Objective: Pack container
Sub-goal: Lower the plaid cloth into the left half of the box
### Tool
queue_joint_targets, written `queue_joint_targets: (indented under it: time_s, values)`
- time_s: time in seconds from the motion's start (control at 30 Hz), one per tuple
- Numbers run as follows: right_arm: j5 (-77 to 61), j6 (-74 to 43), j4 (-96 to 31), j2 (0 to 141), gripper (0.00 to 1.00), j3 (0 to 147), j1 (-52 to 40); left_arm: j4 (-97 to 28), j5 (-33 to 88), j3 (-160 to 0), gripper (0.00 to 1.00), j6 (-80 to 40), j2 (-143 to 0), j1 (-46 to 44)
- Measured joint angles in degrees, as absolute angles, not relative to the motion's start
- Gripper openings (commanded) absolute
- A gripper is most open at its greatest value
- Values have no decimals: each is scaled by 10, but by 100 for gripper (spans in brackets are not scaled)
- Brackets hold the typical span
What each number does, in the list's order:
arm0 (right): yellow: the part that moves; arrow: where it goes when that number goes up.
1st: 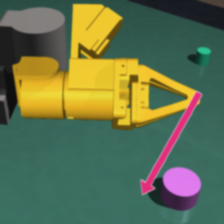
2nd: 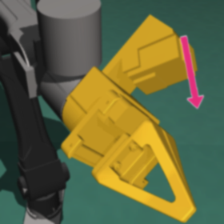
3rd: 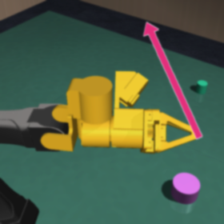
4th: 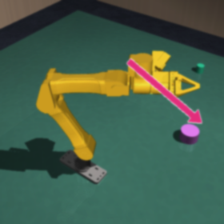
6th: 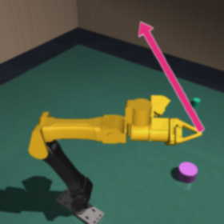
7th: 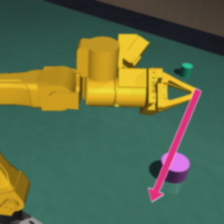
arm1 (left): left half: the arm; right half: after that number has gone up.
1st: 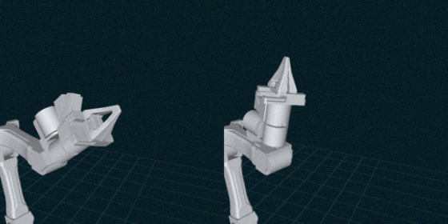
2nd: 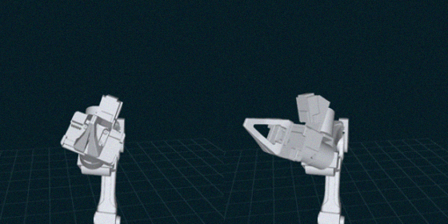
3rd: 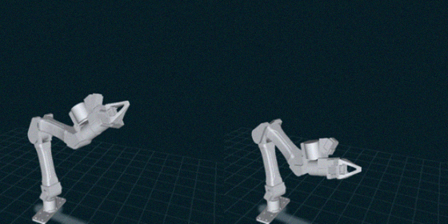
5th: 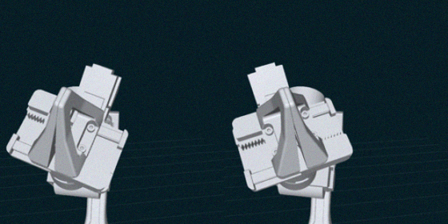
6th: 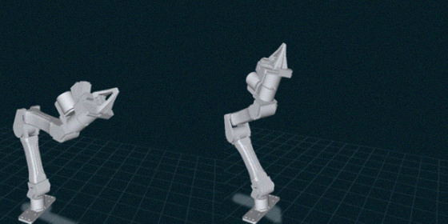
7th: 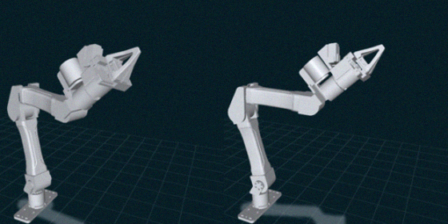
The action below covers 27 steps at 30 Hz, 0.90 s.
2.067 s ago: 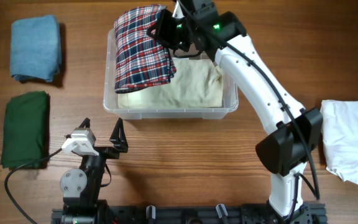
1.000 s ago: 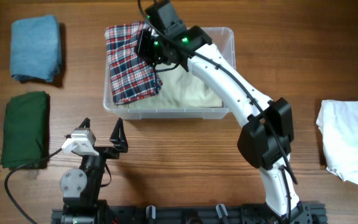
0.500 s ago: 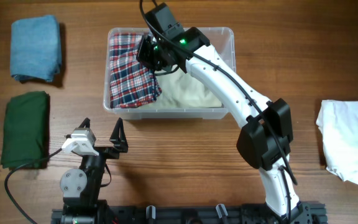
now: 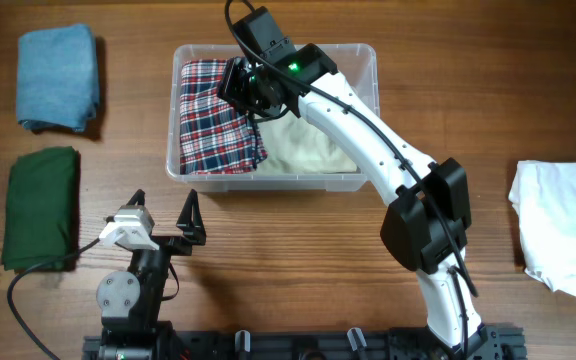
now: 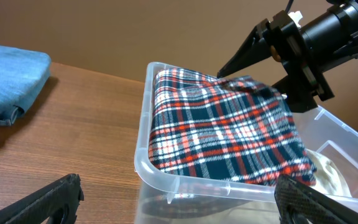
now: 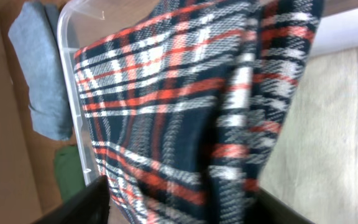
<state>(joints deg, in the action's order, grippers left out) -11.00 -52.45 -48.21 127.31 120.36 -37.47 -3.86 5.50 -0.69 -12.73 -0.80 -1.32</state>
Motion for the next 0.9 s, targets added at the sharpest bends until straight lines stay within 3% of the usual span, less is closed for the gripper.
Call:
queue_joint_targets:
  time_s: [0.27,0.7,0.77,0.9]
  values:
    - [-95,-463,-493,1273,71,1204,-375,-39,55,-7,100,-127,-8,-13]
    - [81,-136,-517,1273,69,1204,-376,-39,55,-7,100,-127,-8,-13]
    - [98,-116,-517,1273,63,1204,-376,-39,55,-7,100,-127,-8,-13]
    - [117,-95,-517,1273,41,1204,-376,-39,55,-7,100,-127,-8,-13]
